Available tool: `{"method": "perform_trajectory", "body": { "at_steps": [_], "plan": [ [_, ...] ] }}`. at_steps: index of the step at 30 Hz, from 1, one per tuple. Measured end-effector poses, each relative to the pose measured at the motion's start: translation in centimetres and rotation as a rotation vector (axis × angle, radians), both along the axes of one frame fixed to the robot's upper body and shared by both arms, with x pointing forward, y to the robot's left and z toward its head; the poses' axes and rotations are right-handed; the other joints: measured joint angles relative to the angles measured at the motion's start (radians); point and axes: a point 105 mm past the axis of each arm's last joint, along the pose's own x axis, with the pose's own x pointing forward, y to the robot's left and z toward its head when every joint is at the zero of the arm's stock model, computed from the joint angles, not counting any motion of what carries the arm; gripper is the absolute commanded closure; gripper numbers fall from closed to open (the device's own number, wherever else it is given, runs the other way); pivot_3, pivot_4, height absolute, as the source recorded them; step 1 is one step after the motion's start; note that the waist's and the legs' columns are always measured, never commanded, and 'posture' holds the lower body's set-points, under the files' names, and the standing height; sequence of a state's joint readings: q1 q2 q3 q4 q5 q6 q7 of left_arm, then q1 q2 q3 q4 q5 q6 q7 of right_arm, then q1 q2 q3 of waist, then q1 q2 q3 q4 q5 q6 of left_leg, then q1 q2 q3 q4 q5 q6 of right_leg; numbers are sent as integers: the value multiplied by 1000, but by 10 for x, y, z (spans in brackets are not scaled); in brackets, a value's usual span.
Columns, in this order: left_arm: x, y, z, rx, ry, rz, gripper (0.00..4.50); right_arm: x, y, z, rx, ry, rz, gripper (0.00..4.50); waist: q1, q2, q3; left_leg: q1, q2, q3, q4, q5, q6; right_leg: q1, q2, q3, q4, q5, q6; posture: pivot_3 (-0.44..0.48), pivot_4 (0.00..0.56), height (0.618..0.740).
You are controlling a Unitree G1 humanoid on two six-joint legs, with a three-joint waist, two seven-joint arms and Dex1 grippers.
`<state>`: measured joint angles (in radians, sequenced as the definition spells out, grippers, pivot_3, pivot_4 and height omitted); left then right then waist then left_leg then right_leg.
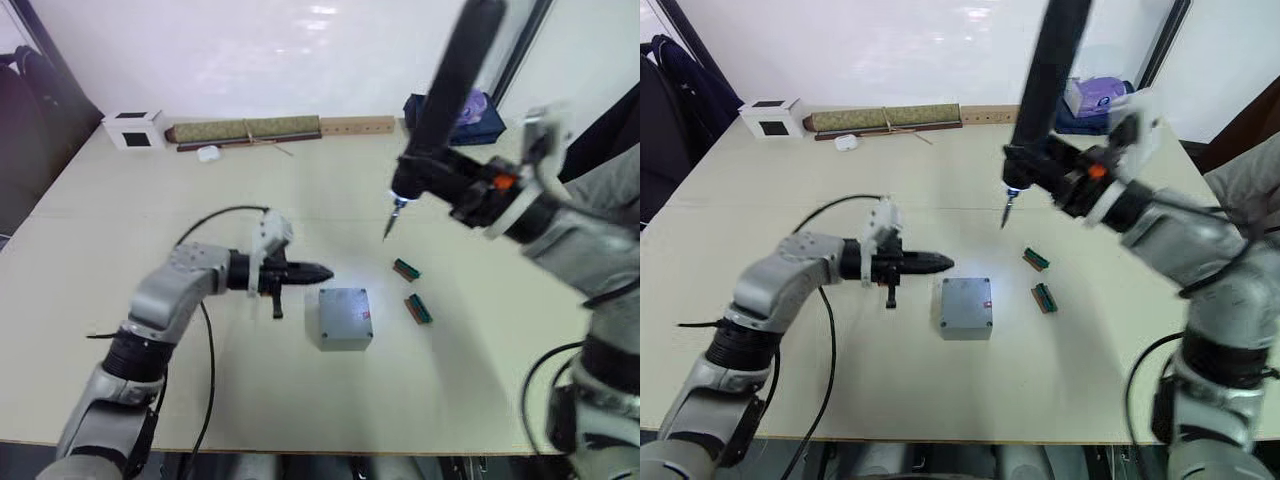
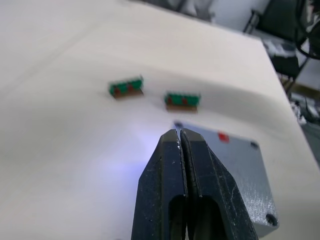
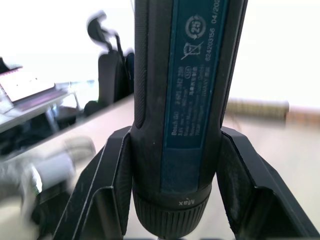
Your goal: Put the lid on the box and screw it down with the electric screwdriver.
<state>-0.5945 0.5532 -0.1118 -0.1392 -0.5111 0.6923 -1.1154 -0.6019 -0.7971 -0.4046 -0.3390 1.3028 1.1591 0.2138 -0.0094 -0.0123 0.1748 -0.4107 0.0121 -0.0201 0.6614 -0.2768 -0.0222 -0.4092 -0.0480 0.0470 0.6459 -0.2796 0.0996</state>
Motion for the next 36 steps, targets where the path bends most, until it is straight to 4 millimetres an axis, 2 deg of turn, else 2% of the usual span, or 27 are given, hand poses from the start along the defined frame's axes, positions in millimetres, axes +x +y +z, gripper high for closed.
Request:
{"method": "perform_trajectory", "body": {
  "at_steps": [3,5,6,9,11,15,19,22,27,29,30,32,33,34,36],
  "plan": [
    [-9,4,6,19,-10,-50,4500,-8,-39,-38,-187,275,-82,2721,1,2,2,-2,-1,1,0,-1,2,-1,-1,1,-2,0,0,0,150,740],
    [-14,7,9,48,-25,-77,4500,-14,-61,-62,-227,462,-130,2721,-2,1,2,-2,-1,2,0,-1,2,-1,-1,1,-3,0,0,0,150,740],
    [-16,5,11,51,-31,-100,4500,-15,-69,-72,-220,531,-150,2721,-7,3,3,0,-1,6,1,-1,2,-1,-1,3,-1,0,1,0,150,740],
    [-27,-4,12,67,-44,-177,4500,-23,-101,-101,-369,688,-267,2721,-5,6,5,1,0,10,1,-1,2,-1,1,5,0,0,1,0,150,740],
    [-29,-3,10,80,-40,-188,4500,-24,-117,-115,-380,762,-323,2721,-9,6,5,1,0,12,2,-1,2,-2,3,5,0,0,1,0,150,740],
    [-38,-7,3,103,-40,-232,4500,-20,-127,-130,-394,816,-346,2721,-15,9,7,1,1,14,1,-1,2,-5,4,8,2,0,1,0,150,740],
    [-40,-11,-2,117,-51,-232,4500,-13,-129,-135,-381,830,-345,2721,-9,9,7,1,0,14,2,-1,2,-4,4,8,2,0,1,0,150,740],
    [-46,-14,-11,120,-43,-227,4500,-14,-135,-148,-389,881,-355,2721,-3,9,7,1,0,14,2,-1,2,-4,3,8,2,0,1,0,150,740],
    [-48,-15,-11,122,-55,-207,4500,-9,-136,-151,-422,874,-332,2721,-4,9,7,1,0,14,3,-1,2,-4,3,8,2,0,2,0,150,740],
    [-47,-14,-12,125,-55,-201,4500,-8,-135,-151,-430,874,-326,1720,-5,9,7,1,0,14,3,-1,2,-4,3,8,2,0,2,0,150,740],
    [-47,-13,-12,130,-54,-199,4500,-7,-135,-152,-438,872,-324,1574,-5,9,7,1,0,14,3,-1,2,-4,3,8,2,0,2,0,150,740],
    [-46,-11,-12,136,-52,-195,4500,-4,-134,-151,-442,863,-321,810,-5,9,7,1,0,14,3,-1,2,-4,3,8,2,0,2,0,150,740],
    [-46,-10,-13,136,-50,-195,4500,-4,-134,-150,-444,860,-322,289,-5,9,7,1,0,14,3,-1,2,-3,3,7,2,0,2,0,150,740],
    [-46,-10,-13,136,-48,-195,4500,-3,-133,-150,-446,858,-321,79,-5,9,7,1,0,13,3,-1,2,-3,3,7,2,0,2,0,150,740],
    [-43,-9,-14,133,-41,-187,4500,-2,-133,-149,-464,844,-321,35,-5,9,7,1,0,13,3,-1,2,-3,3,7,2,0,2,0,150,740]
  ]
}}
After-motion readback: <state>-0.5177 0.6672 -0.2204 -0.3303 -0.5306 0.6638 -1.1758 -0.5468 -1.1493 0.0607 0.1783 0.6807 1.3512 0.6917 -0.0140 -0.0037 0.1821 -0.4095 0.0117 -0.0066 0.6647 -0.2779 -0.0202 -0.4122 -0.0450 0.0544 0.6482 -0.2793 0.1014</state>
